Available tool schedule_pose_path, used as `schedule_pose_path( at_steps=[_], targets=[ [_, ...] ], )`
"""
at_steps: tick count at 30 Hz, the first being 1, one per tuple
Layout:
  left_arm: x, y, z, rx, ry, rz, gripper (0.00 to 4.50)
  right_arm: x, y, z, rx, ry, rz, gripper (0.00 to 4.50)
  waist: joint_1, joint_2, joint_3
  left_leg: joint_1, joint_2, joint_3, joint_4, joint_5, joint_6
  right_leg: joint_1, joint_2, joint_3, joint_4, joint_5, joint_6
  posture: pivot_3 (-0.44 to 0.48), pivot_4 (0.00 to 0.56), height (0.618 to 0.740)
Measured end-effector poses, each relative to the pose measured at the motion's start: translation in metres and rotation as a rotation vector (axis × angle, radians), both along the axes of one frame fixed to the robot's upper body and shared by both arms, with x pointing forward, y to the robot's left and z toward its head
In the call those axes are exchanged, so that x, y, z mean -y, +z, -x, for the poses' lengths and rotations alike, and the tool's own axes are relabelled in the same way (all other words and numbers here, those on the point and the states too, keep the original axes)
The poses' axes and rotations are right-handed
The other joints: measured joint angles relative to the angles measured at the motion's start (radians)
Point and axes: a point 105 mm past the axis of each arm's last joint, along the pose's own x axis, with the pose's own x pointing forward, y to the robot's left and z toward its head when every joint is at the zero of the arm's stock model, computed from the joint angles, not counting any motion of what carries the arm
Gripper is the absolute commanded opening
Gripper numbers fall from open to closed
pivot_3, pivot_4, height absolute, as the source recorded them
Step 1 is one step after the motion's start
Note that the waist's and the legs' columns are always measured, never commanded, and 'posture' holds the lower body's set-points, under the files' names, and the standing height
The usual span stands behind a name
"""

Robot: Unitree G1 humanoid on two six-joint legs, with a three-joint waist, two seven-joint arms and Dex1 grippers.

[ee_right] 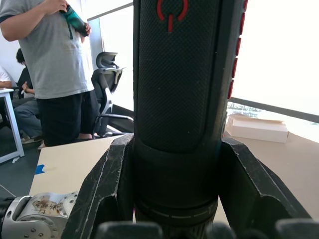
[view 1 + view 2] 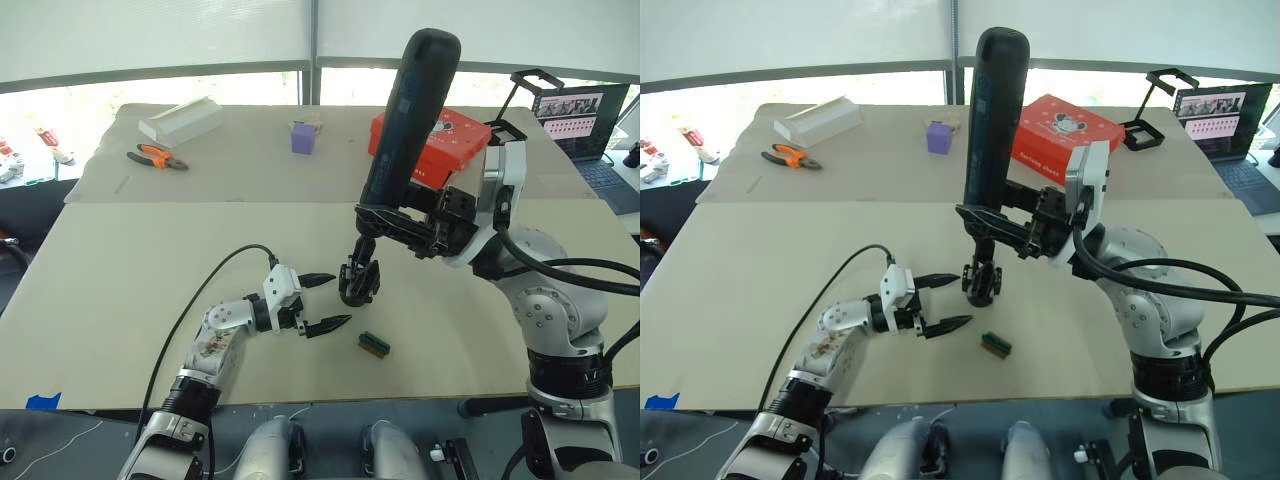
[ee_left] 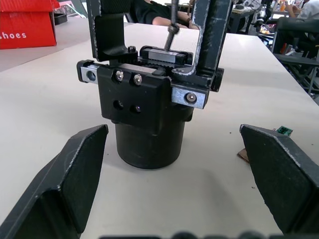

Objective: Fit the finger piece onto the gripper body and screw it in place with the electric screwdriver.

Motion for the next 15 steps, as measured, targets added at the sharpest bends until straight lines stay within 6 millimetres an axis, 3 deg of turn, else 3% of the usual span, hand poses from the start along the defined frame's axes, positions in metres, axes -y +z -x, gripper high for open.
schedule_pose_path(
  at_steps=[15],
  targets=[
    [0.0019,0.0044,-0.0003,0.004,0.005,0.003,4.50,-0.0004,-0.0033,-0.0015,-0.029,0.001,0.010,1.91,-0.001,0.000,0.000,0.000,0.000,0.000,0.000,0.000,0.000,0.000,0.000,0.000,0.000,0.000,0.000,0.000,0.150,0.740]
  ],
)
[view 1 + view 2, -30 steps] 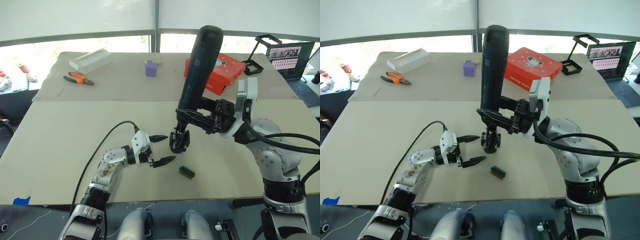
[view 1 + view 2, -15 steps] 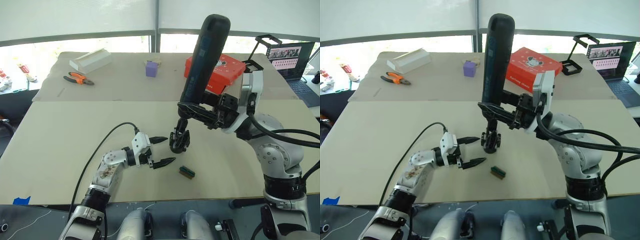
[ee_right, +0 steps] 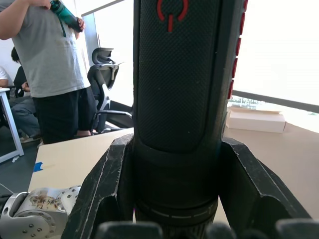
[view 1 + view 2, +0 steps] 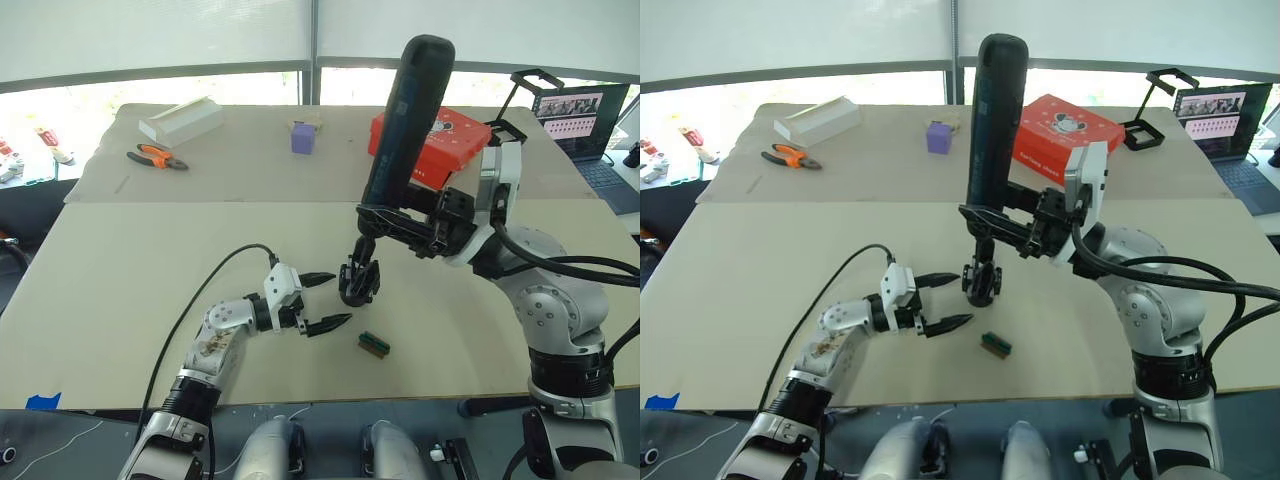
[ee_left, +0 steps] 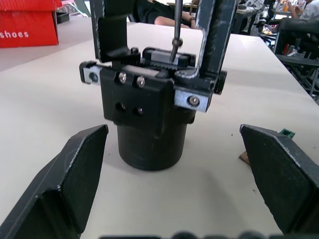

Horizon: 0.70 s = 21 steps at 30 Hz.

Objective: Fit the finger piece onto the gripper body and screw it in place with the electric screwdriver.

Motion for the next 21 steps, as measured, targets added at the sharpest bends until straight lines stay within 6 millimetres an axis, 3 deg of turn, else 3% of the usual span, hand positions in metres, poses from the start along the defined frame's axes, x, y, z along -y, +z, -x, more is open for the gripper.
schedule_pose_path(
  at_steps=[21],
  targets=[
    [0.0005,-0.0016,-0.0003,-0.017,0.003,-0.001,4.50,-0.0032,0.0010,-0.0002,-0.032,0.016,-0.014,1.91,0.000,0.000,0.000,0.000,0.000,0.000,0.000,0.000,0.000,0.000,0.000,0.000,0.000,0.000,0.000,0.000,0.150,0.740]
  ],
)
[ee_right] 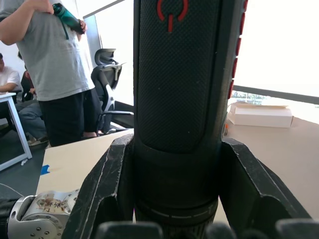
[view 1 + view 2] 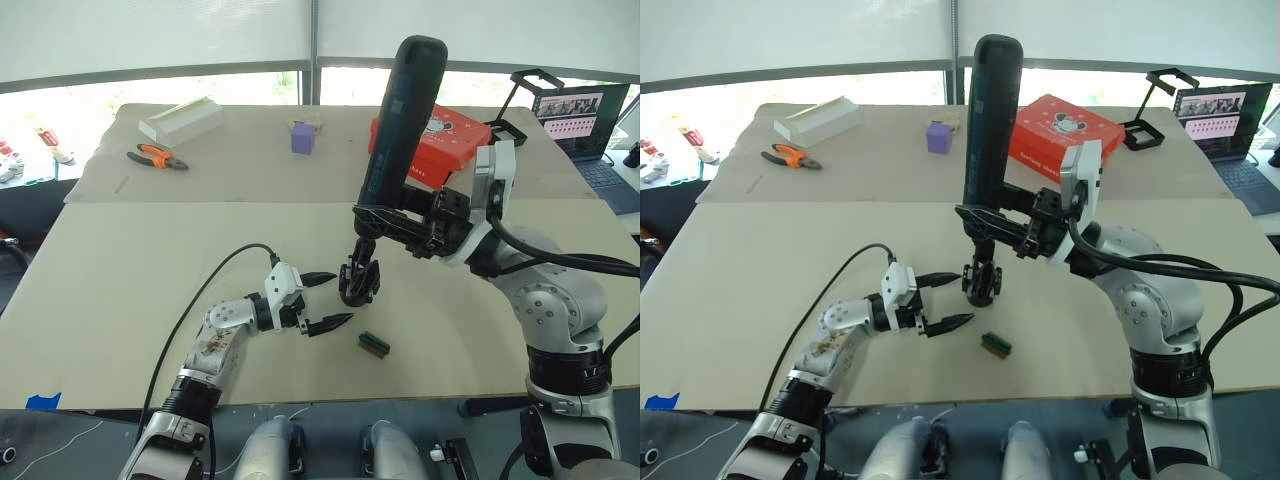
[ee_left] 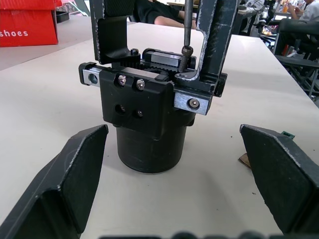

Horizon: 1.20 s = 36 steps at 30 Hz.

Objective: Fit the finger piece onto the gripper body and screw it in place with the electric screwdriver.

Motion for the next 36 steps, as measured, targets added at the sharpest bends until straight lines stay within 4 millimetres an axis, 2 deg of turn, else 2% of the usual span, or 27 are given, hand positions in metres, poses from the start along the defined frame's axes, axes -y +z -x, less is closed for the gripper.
schedule_pose_path(
  at_steps=[28,36],
  targets=[
    [0.0024,0.0032,0.0005,0.011,0.002,0.006,4.50,0.0010,-0.0074,-0.0047,-0.036,-0.023,0.036,1.91,0.000,0.000,0.000,0.000,0.000,0.000,0.000,0.000,0.000,0.000,0.000,0.000,0.000,0.000,0.000,0.000,0.150,0.740],
    [0.0025,0.0032,0.0006,0.011,0.002,0.006,4.50,-0.0021,-0.0015,-0.0040,-0.012,-0.009,0.020,1.91,0.000,0.000,0.000,0.000,0.000,0.000,0.000,0.000,0.000,0.000,0.000,0.000,0.000,0.000,0.000,0.000,0.150,0.740]
  ],
)
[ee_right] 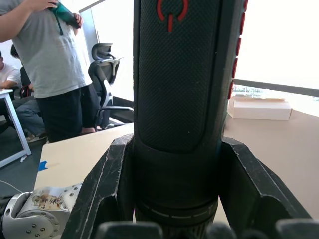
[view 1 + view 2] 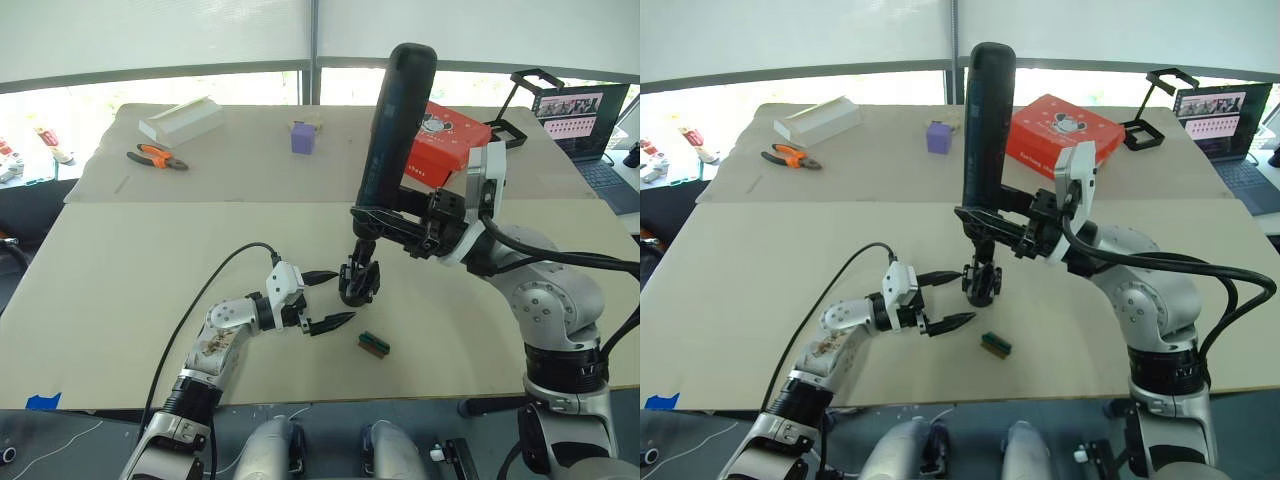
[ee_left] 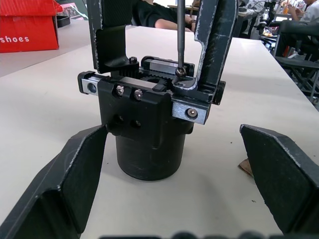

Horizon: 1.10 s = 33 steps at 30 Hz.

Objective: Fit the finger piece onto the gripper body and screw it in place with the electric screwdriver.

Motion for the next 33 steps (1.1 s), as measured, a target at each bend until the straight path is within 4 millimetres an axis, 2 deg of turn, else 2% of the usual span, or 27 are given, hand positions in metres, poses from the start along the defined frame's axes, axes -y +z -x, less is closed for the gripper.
schedule_pose_path(
  at_steps=[8,33],
  targets=[
    [-0.0003,-0.0015,0.0005,-0.002,-0.004,-0.001,4.50,0.0002,0.0052,0.0024,0.015,0.021,-0.012,1.91,0.000,0.000,0.000,0.000,0.000,0.000,0.000,0.000,0.000,0.000,0.000,0.000,0.000,0.000,0.000,0.000,0.150,0.740],
    [-0.0005,-0.0053,0.0011,0.002,-0.003,0.006,4.50,0.0007,0.0041,0.0014,0.017,0.012,0.000,1.91,0.000,0.000,0.000,0.000,0.000,0.000,0.000,0.000,0.000,0.000,0.000,0.000,0.000,0.000,0.000,0.000,0.150,0.740]
  ],
)
